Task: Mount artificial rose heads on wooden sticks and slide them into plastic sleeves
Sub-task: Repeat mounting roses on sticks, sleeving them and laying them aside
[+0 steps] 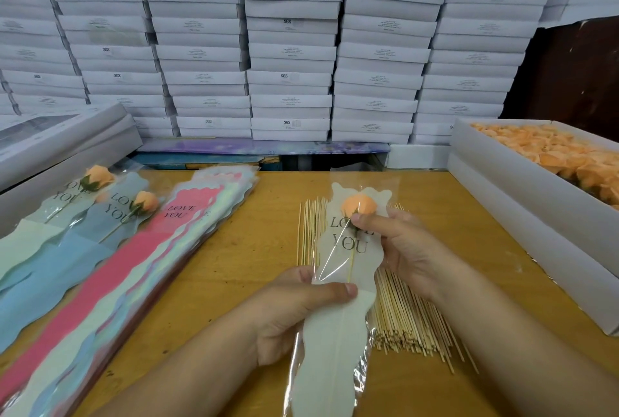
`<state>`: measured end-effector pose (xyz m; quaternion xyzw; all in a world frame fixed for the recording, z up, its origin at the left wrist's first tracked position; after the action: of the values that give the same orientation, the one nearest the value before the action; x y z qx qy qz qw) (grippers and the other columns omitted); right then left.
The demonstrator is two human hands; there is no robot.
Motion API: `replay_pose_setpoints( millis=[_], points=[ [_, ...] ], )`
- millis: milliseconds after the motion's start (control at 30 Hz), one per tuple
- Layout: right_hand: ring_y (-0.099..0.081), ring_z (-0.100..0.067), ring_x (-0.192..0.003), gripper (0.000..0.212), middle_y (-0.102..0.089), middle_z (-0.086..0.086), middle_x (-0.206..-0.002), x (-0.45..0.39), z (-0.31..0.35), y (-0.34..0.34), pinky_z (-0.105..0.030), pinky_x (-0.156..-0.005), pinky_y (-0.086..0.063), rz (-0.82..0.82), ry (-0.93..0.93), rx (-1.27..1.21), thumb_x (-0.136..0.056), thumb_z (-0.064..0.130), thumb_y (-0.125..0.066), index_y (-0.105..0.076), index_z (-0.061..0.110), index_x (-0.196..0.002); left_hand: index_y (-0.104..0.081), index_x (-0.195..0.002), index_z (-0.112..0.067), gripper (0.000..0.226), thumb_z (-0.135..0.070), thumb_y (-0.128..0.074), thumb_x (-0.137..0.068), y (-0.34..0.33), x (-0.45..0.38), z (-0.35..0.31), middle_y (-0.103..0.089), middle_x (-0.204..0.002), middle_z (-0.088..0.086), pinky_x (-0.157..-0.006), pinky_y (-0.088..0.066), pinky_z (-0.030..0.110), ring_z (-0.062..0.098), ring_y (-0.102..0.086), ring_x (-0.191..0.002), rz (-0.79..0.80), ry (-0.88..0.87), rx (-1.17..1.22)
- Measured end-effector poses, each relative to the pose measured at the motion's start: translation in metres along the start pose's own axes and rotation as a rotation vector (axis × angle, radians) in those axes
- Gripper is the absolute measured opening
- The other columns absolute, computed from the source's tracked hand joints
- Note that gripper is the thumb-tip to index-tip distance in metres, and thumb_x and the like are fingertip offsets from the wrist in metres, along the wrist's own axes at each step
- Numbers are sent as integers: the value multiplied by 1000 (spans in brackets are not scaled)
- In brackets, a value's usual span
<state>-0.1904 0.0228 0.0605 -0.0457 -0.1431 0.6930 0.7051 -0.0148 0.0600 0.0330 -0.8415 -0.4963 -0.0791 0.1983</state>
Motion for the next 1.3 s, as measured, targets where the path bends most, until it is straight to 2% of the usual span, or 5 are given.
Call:
replay_pose_setpoints(
  millis=[333, 633, 833, 1000, 1300],
  points=[
    [-74, -27, -86, 31, -77, -14, -100, -1, 0, 0, -36, -68, -63, 90, -38, -23, -77, 9, -78, -64, 0, -104, -82, -77, -19, 14, -10, -86, -67, 2, -1, 0, -77, -92, 16, -74, -60, 38, 24, -75, -75, -27, -15, -17],
    [-75, -32, -89, 36, -76, -18, -103, -1, -6, 3, -36, -66, -63, 109, -74, 50, -80, -4, -73, -62, -2, -115, -64, -122, 5, 58, -9, -83, -69, 3, -1, -1, -74, -106, 23, -75, -63, 38, 30, -75, -85, -73, -4, -1],
    [-75, -31, -85, 36, -76, -19, -100, 0, -5, 1, -32, -59, -62, 56, -59, 44, -81, -8, -71, -61, -5, -115, -80, -92, -11, 19, 0, -80, -77, 4, 0, 0, -76, -102, 19, -67, -61, 32, 26, -76, -83, -1, 6, -54],
    [-76, -30, -83, 29, -76, -18, -98, 0, -5, 2, -30, -60, -61, 44, -50, 17, -83, -11, -69, -62, -4, -110, -73, -108, -3, 33, 6, -79, -77, 7, 2, -2, -76, -102, 17, -68, -60, 31, 25, -75, -84, -6, -2, -122],
    [-75, -28, -91, 33, -76, -15, -104, 0, -6, 3, -31, -68, -62, 124, -26, -25, -80, 3, -75, -66, 1, -112, -80, -83, -15, 23, 7, -77, -78, 12, 6, -15, -78, -97, 13, -67, -62, 31, 24, -77, -84, -25, 16, -208]
  ],
)
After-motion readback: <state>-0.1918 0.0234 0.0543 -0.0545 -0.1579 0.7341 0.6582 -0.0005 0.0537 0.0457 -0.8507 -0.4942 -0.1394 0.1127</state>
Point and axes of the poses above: each hand's wrist, its own x-axis away from the middle knuckle, its own y-axis out of the back of the hand, z = x × y, the point moved 2 cm from there along -x, towards the middle knuckle
